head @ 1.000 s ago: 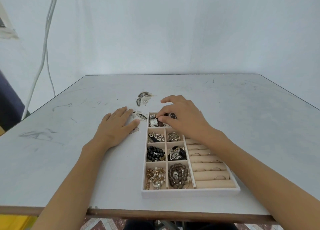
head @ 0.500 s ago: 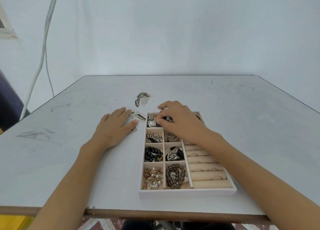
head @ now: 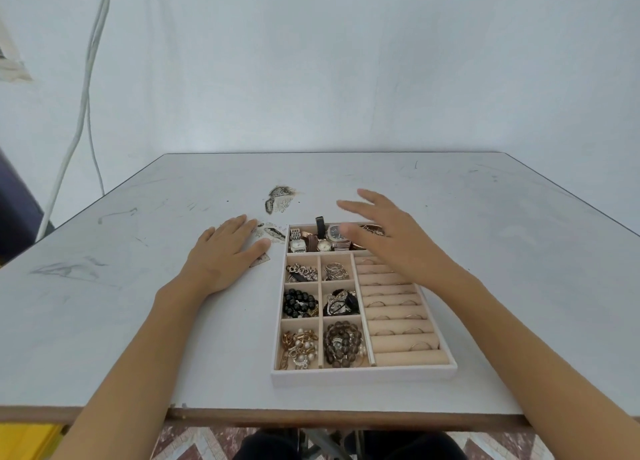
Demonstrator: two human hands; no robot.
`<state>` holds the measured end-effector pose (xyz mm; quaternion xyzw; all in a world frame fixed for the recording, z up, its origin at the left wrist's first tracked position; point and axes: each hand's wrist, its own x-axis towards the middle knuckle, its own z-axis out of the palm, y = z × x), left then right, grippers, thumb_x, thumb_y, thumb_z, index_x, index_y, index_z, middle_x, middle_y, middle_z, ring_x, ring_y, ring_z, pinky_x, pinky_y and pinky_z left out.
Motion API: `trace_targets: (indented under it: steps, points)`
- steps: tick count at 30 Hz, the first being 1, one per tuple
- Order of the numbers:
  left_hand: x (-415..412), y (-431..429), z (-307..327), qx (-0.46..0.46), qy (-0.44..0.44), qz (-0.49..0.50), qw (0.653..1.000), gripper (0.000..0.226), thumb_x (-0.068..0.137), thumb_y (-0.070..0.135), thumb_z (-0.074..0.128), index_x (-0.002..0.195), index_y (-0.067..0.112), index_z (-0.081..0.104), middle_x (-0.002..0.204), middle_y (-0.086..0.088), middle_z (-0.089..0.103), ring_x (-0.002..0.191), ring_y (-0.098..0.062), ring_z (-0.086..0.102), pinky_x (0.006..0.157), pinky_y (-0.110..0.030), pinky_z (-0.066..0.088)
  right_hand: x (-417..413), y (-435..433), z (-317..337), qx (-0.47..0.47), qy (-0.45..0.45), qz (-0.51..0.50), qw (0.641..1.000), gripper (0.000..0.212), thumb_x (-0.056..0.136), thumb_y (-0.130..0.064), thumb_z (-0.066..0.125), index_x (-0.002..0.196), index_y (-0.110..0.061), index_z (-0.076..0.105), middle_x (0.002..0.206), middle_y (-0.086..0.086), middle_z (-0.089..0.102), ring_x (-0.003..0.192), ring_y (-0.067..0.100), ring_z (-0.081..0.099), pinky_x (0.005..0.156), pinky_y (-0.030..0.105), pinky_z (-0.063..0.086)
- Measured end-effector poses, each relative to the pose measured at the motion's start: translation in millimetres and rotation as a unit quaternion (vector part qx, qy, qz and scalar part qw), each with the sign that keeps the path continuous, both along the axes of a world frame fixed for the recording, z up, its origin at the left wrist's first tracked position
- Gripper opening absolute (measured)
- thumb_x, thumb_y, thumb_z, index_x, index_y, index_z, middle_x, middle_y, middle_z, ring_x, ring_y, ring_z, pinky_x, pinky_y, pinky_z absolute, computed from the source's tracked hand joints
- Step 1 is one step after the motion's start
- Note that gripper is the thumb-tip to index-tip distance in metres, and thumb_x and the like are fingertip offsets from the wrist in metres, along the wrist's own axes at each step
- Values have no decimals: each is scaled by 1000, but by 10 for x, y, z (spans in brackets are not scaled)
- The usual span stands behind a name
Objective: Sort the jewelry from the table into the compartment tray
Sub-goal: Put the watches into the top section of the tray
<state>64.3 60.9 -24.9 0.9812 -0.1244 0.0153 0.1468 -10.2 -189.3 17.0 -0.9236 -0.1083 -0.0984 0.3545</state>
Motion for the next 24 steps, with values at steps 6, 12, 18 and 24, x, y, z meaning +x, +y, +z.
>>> trace_targets:
  steps: [6,12,18,24]
  points:
    - [-48,16,28,-146,9,3,989,47,96,42,47,141,28,41,152,4,32,142,-14,24,117,-35,12,-261,-160,-109,253,67,-85,961,59,92,-55,44,147,-42,25,158,-18,9,145,4,8,113,31,11]
    - [-273,-90,127,-390,10,78,917,37,94,32,55,129,20,56,134,1,55,127,-14,46,109,-28,28,-395,-194,-232,381,101,-90,915,59,92,-55,45,147,-42,25,154,-21,23,142,4,22,118,36,18]
    - [-924,-509,120,-510,73,29,856,55,95,45,45,146,34,30,151,18,27,141,-3,20,112,-28,15,-550,-146,-256,434,114,-69,891,58,90,-52,50,144,-42,31,151,-18,32,136,4,34,116,37,26]
    - [-1173,-740,152,-512,81,34,855,53,97,47,39,147,42,23,154,20,19,142,-7,19,110,-32,21,-712,-30,-243,347,93,-90,929,51,94,-55,38,144,-48,28,150,-23,28,137,1,26,105,27,22]
